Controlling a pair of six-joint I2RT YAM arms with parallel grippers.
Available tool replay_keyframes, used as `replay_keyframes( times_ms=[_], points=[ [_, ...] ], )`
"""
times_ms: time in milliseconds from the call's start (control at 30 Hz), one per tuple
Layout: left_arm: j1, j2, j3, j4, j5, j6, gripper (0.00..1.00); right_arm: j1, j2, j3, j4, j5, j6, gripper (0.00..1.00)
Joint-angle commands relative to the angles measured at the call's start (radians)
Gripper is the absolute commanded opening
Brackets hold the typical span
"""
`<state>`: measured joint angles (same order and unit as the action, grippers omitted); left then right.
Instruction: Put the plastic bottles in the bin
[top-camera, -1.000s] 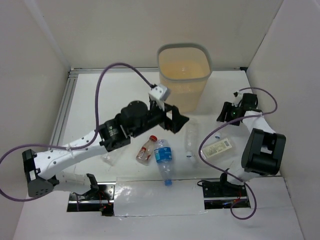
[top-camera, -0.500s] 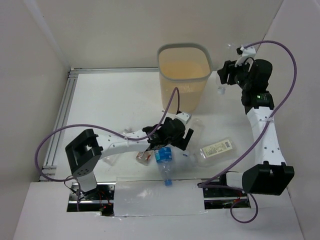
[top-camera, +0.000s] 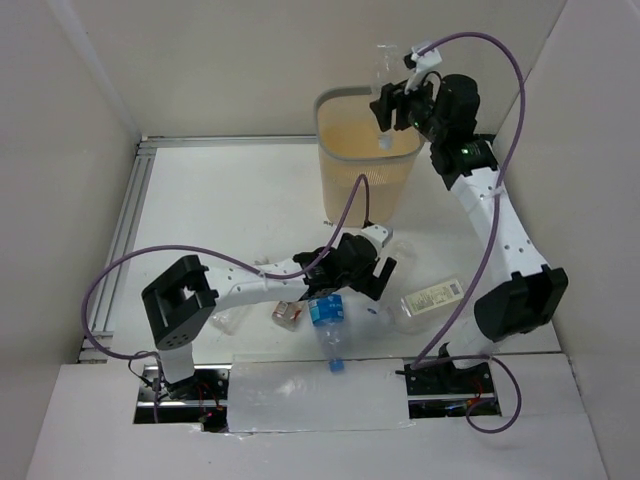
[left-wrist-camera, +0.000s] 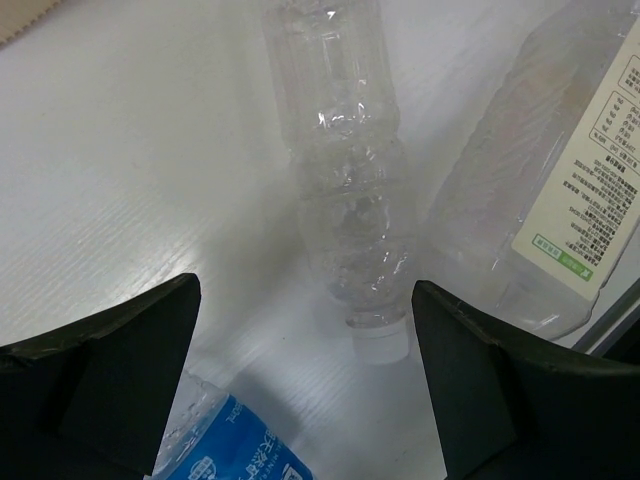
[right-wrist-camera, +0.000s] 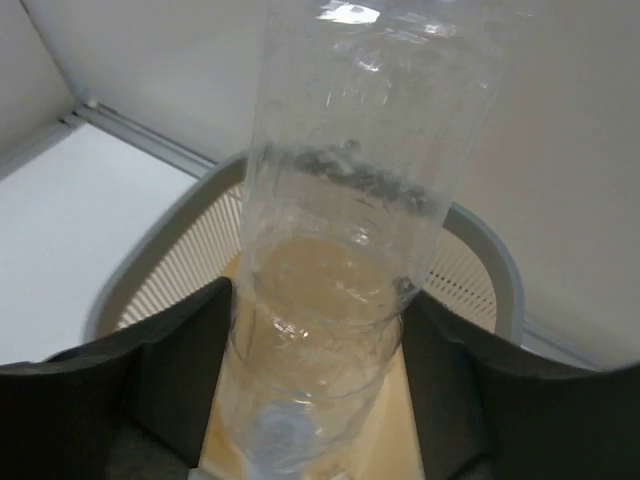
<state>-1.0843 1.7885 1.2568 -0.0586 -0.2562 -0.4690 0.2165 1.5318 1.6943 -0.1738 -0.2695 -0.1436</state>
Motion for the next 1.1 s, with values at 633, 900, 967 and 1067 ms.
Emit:
replay_keyframes(
  times_ms=[633, 900, 967, 1067],
  points=[
    [-0.04, 0.35, 0.306, -0.04, -0.092, 0.096, 0.93, -0.613, -0.228, -0.349, -0.324, -0.573, -0.059, 0.57],
    [-0.04, 0.295, 0.305, -0.011, -0.092, 0.116, 0.55, -0.798, -0.318, -0.55, -0.665, -0.726, -0.594, 0.51],
    [-0.04, 0.214, 0.305, 0.014, -0.092, 0.128, 0.54, -0.869, -0.328, -0.55, -0.78, -0.81, -0.772, 0.61],
    [-0.014, 0.138, 0.349, 0.026, -0.101, 0.157, 0.54, -0.979, -0.328, -0.507, -1.028, -1.0, -1.024, 0.68]
  ],
)
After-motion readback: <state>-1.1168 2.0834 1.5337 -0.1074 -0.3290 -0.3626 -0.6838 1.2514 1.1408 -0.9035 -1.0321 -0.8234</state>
